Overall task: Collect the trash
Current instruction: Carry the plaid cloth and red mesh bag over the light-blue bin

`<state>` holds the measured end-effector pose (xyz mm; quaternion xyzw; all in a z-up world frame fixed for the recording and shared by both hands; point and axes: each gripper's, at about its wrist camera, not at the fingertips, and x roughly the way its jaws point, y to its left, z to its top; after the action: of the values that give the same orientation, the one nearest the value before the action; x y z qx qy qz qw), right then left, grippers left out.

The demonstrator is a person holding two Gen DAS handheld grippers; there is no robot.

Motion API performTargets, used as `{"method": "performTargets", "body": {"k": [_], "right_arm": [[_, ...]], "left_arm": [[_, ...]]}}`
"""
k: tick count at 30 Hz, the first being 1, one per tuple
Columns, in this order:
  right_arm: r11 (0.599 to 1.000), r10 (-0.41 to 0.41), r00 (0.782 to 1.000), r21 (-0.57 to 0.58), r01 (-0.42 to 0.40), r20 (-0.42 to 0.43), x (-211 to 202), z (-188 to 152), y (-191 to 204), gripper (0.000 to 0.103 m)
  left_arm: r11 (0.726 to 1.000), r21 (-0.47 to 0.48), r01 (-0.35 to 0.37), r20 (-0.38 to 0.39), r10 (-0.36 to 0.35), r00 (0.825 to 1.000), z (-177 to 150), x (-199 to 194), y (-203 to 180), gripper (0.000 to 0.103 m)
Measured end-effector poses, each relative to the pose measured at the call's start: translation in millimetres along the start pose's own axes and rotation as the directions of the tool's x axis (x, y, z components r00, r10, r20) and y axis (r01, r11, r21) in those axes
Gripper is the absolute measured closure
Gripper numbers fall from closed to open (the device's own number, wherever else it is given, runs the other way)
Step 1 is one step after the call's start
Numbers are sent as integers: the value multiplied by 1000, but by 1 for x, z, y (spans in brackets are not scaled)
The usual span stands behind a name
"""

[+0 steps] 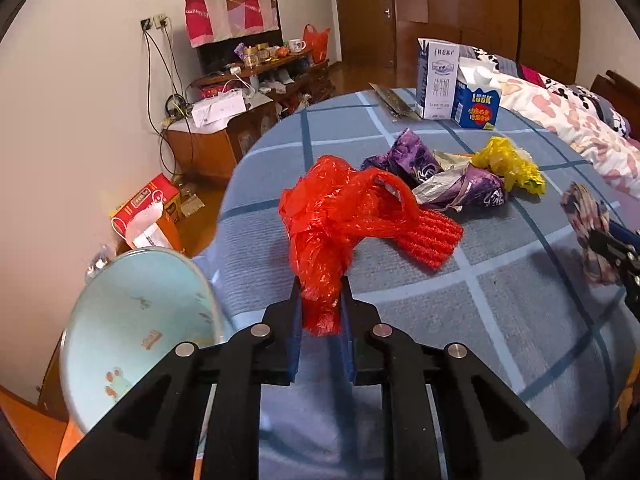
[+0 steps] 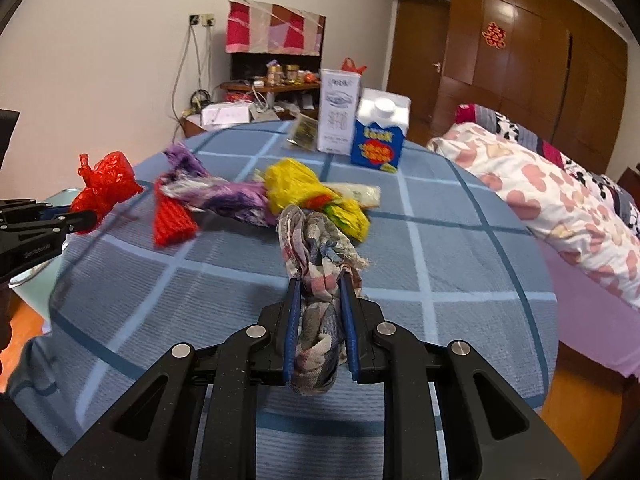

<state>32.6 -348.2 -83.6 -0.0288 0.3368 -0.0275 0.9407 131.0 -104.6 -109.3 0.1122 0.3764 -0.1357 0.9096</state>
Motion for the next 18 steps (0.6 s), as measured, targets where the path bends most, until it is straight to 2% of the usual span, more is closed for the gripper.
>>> {"method": "performTargets", "body": {"k": [18], "right_arm": [[980, 155, 986, -136, -146, 59, -6, 39, 101, 83]], "left_arm": [[992, -46, -114, 57, 116, 992, -28, -46, 67, 87]]}}
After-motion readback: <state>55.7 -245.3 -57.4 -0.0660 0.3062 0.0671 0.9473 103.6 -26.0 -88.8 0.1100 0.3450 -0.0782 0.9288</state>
